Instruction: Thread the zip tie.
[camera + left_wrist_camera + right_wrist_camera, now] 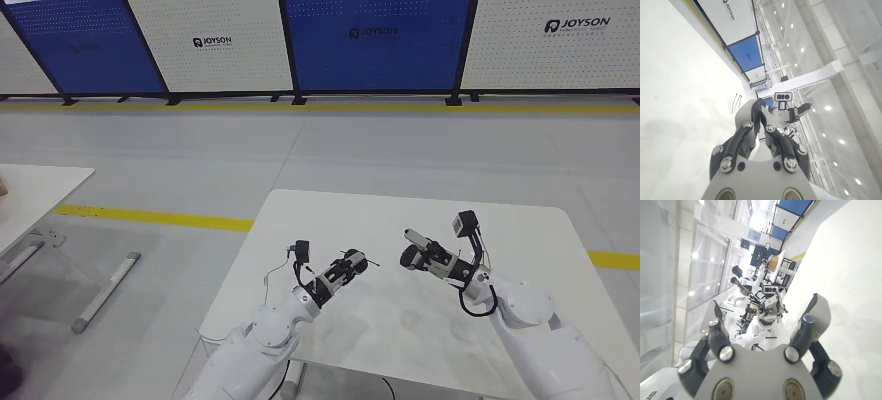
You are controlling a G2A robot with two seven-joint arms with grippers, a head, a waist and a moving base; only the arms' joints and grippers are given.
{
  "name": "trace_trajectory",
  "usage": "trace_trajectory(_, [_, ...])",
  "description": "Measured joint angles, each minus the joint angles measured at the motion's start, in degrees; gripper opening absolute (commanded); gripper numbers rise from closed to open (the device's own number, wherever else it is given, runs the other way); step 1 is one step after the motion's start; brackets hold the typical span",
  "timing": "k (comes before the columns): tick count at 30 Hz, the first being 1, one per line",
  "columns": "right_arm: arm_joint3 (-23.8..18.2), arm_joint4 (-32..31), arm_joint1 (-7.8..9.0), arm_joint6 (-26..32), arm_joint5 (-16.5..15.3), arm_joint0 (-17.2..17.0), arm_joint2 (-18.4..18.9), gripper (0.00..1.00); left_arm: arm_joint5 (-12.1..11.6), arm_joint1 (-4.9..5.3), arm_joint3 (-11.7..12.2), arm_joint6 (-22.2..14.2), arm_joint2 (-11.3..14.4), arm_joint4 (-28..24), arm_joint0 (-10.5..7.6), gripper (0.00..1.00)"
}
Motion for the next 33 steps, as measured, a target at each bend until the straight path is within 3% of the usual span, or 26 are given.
trace_trajectory(17, [-1.11, -1.52, 0.14, -0.35, 0.64, -0.23, 0.17, 1.00, -0.52, 0.41, -0.99, -2.19, -1.62, -1.86, 1.12, 0.00])
trace_trajectory(22, [-6.17, -5.57, 1.60, 4.68, 5.50, -1.18, 3.55, 1.00, -0.52, 0.41, -0.99, -2.19, -1.62, -1.86, 1.12, 0.00])
trace_trajectory(25, [-9.34, -10.26, 3.01, 8.89, 10.03, -1.62, 6.89, 1.00, -0.52, 0.41, -0.99, -2.19, -1.62, -1.86, 1.12, 0.00])
trace_trajectory(30, [-12.71, -19.92, 5.04, 20.10, 22.38, 0.66, 9.91, 1.00, -0.52, 0.41, -0.99, -2.19, -1.62, -1.86, 1.12, 0.00])
trace_trajectory(33, [-12.71, -20.81, 5.12, 20.43, 24.02, 1.07, 10.05, 1.00, -0.52, 0.41, -0.99, -2.19, -1.62, -1.86, 1.12, 0.00])
